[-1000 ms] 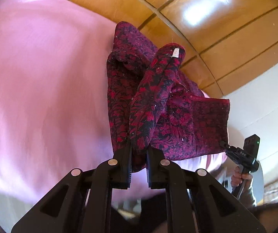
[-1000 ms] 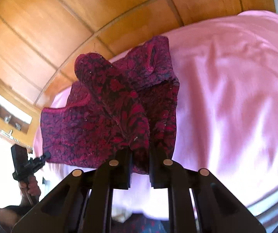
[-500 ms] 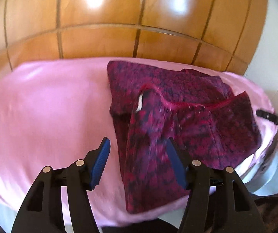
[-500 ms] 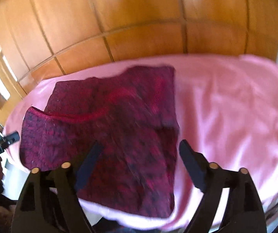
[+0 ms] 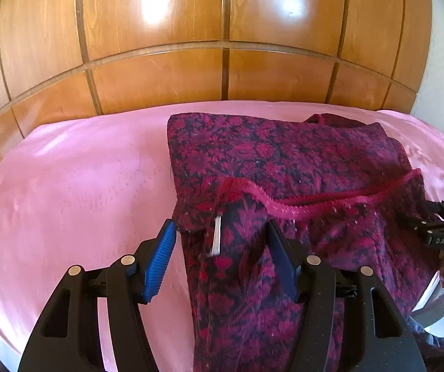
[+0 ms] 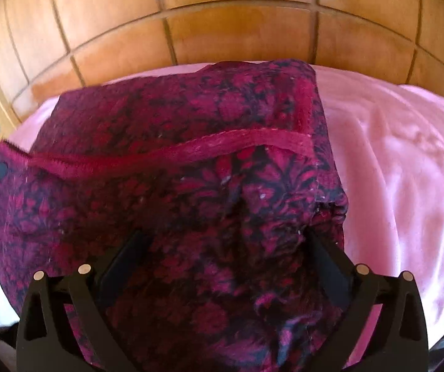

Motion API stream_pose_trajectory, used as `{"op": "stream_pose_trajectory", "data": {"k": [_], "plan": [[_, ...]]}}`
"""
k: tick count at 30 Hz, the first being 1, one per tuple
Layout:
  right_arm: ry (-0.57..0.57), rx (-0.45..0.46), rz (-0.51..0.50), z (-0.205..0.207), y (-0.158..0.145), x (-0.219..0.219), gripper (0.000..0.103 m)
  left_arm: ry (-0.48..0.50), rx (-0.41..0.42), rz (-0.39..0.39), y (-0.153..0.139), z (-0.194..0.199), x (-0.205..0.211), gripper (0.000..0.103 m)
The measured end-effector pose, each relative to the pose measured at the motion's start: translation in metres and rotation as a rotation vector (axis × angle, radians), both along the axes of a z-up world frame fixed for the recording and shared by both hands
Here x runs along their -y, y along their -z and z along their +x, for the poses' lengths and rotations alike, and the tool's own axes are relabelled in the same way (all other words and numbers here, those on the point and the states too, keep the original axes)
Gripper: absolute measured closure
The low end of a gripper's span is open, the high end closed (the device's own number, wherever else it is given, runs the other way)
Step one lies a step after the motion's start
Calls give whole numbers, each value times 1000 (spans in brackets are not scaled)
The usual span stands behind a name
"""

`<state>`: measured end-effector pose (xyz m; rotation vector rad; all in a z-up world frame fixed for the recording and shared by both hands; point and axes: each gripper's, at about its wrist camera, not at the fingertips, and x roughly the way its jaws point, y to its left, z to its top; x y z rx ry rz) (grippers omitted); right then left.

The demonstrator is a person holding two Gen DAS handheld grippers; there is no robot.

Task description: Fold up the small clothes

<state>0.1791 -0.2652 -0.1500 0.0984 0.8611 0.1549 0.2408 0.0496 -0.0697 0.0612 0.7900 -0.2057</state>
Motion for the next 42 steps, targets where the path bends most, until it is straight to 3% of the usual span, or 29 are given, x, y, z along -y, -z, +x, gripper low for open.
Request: {"op": "stream_pose_trajectory", "data": {"k": [5, 17, 31, 34, 38, 42], "plan": [[40, -16, 53, 7, 5, 15, 2, -3, 4, 13, 0, 3, 0, 44], [24, -28, 58, 4, 8, 30, 2, -9, -15, 5, 2, 3, -6, 44], [10, -31, -21, -5, 1, 7, 2, 3, -32, -2, 4, 1, -10, 48], [3, -40, -42, -11, -2, 8, 2, 15, -40, -6, 4, 1, -10, 55], [10, -21, -118, -22, -13, 9, 2, 33, -38, -4, 3, 0, -8, 59], [11, 32, -133, -28, -31, 13, 2, 35, -40, -9, 4, 1, -8, 59]]}}
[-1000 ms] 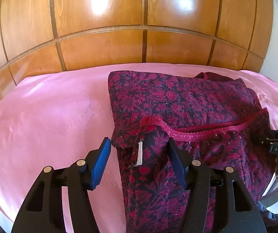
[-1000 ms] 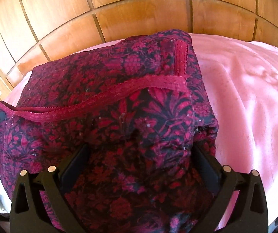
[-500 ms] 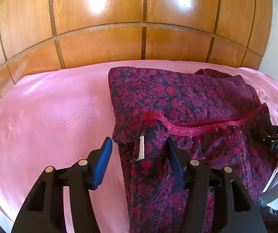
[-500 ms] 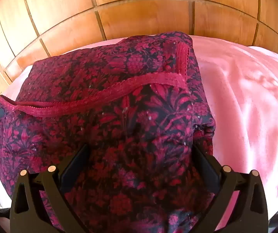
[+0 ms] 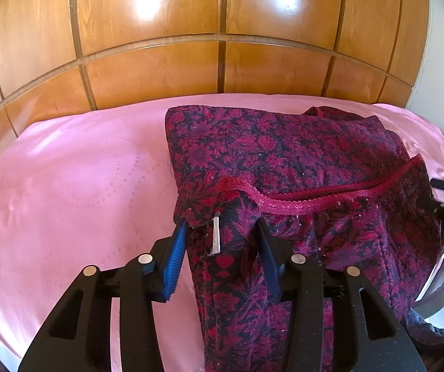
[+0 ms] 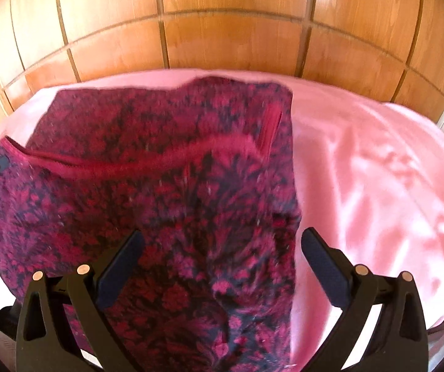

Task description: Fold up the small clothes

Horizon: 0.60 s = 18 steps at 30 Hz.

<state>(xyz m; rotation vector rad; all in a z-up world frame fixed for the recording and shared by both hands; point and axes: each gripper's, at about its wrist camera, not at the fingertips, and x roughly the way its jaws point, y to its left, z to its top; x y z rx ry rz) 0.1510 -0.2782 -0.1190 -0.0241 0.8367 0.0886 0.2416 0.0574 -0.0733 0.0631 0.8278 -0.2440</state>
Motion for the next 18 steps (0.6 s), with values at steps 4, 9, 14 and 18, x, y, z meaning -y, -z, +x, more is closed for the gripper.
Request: {"op": "stream_pose_trajectory", "data": {"k": [4, 9, 14, 18], "plan": [[-24, 44, -24, 2, -10, -1, 4, 19, -5, -19, 0, 0, 1, 66], [-54, 20, -46, 13, -10, -8, 46, 37, -18, -68, 2, -3, -2, 77], [-31, 9, -13, 18, -3, 1, 71, 59, -9, -116, 1, -7, -3, 87], [-36, 2, 2, 16, -4, 3, 74, 58, 5, -173, -6, -14, -10, 88]]}}
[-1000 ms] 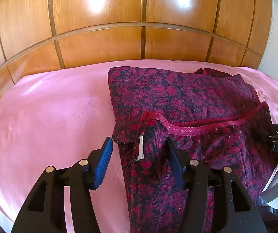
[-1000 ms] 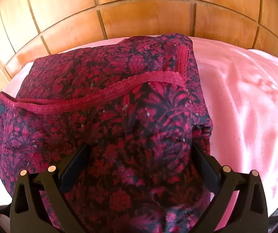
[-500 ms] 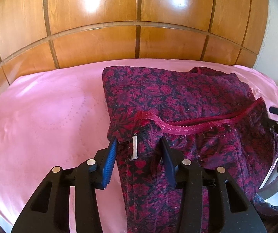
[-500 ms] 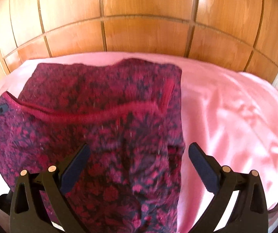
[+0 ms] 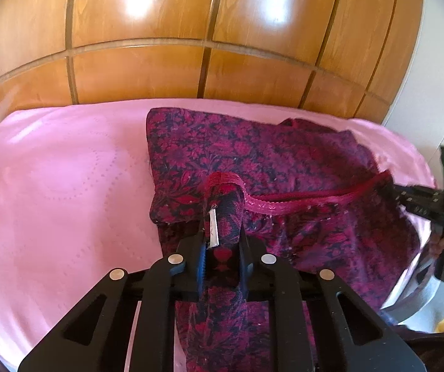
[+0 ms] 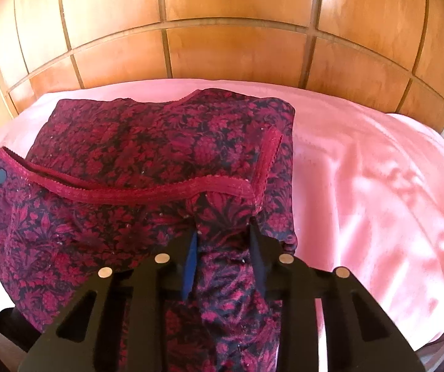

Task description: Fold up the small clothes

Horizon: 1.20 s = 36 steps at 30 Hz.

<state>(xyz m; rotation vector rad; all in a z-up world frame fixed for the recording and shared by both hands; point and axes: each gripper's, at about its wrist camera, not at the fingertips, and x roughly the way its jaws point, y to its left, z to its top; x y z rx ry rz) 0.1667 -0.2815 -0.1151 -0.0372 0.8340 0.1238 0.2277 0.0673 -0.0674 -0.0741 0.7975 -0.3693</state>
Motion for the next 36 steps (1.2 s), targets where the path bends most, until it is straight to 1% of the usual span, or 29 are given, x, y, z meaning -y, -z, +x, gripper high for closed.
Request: {"op": "stream_pose_trajectory", "data": {"k": [1, 2, 3, 4, 5, 7, 8, 9, 10, 11, 13, 17, 19, 21, 23, 26, 28, 32, 36], "plan": [[-5, 1, -4, -1, -1, 0, 74, 0, 4, -14, -2, -3, -4, 88], [-9, -5, -2, -1, 0, 1, 68, -2, 8, -22, -3, -4, -7, 88], [1, -11, 6, 0, 1, 4, 47, -8, 12, -30, -4, -6, -10, 88], [17, -9, 13, 1, 2, 7, 37, -13, 12, -37, -3, -8, -12, 88], [36, -5, 28, 2, 4, 11, 35, -12, 10, -41, -3, -8, -13, 88], [41, -27, 74, 5, 8, 16, 47, -12, 11, -47, -2, -10, -13, 88], [30, -37, 103, 5, 10, 17, 64, -12, 15, -52, -3, -12, -13, 88], [21, -36, 92, 4, 9, 15, 71, -12, 26, -61, -6, -15, -13, 89], [9, -19, 55, -1, 5, 10, 76, -14, 36, -69, -9, -18, -14, 89], [-3, -10, 42, -5, 2, 8, 82, -17, 44, -79, -12, -21, -15, 89], [-19, 11, 42, -15, -10, 5, 83, -21, 61, -113, -21, -31, -20, 89], [-50, 70, 78, -36, -46, 5, 83, -31, 99, -163, -39, -44, -27, 89], [-62, 100, 99, -40, -61, 5, 83, -42, 113, -198, -47, -43, -33, 89], [-60, 125, 141, -37, -72, 8, 83, -53, 124, -229, -52, -35, -37, 89], [-51, 139, 179, -25, -78, 8, 83, -77, 128, -241, -54, -19, -38, 89], [-28, 150, 191, -3, -79, 6, 84, -106, 123, -244, -53, 4, -38, 89], [-9, 143, 208, 15, -76, 5, 84, -131, 114, -231, -50, 25, -37, 89], [32, 149, 196, 48, -72, 1, 84, -160, 116, -204, -49, 56, -34, 89], [88, 149, 213, 77, -70, 6, 84, -190, 123, -172, -46, 89, -31, 89]]}}
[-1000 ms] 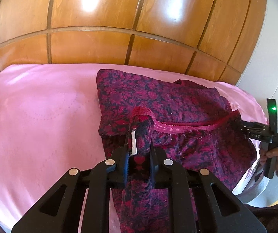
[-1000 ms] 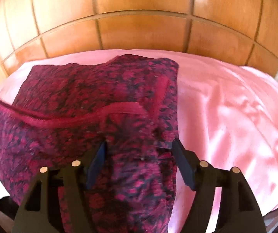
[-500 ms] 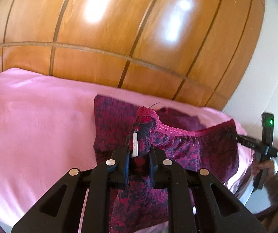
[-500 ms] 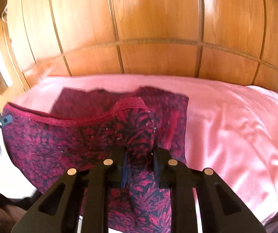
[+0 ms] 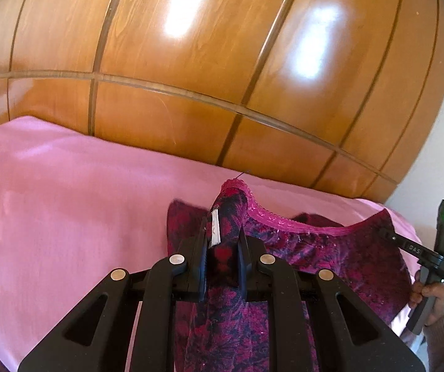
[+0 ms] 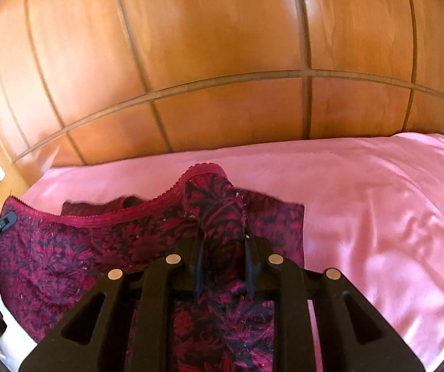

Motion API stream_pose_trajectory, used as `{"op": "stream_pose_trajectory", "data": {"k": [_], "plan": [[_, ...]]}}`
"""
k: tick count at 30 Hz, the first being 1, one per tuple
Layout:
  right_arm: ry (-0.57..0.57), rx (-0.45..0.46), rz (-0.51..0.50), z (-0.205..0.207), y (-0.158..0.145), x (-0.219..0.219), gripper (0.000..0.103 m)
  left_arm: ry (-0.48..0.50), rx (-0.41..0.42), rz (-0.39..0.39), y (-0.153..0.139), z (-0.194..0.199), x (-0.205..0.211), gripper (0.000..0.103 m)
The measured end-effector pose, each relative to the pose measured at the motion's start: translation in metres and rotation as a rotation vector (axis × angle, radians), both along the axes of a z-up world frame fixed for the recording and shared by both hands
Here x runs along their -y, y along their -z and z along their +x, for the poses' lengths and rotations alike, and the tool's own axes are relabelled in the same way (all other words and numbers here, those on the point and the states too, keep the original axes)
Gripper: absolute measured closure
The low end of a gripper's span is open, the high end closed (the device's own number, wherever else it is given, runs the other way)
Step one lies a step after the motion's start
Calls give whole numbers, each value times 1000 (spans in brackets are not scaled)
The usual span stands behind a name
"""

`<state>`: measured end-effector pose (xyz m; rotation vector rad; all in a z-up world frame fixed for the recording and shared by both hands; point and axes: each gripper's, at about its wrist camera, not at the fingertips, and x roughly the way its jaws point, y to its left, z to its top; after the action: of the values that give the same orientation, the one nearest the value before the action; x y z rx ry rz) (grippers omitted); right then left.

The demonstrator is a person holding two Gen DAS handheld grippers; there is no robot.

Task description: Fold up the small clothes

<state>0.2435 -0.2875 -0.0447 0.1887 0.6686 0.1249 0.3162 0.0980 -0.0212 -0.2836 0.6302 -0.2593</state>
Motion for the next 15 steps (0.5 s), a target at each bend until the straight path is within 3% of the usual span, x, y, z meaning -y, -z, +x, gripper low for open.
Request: {"op": "stream_pose_trajectory", "data": {"k": [8, 15], "plan": [[67, 8, -42, 57, 0, 0, 84, -36, -20, 69, 13, 65, 8, 89], [129, -72, -106, 105, 29, 2, 84, -81, -132, 94, 46, 118, 9, 89]]}}
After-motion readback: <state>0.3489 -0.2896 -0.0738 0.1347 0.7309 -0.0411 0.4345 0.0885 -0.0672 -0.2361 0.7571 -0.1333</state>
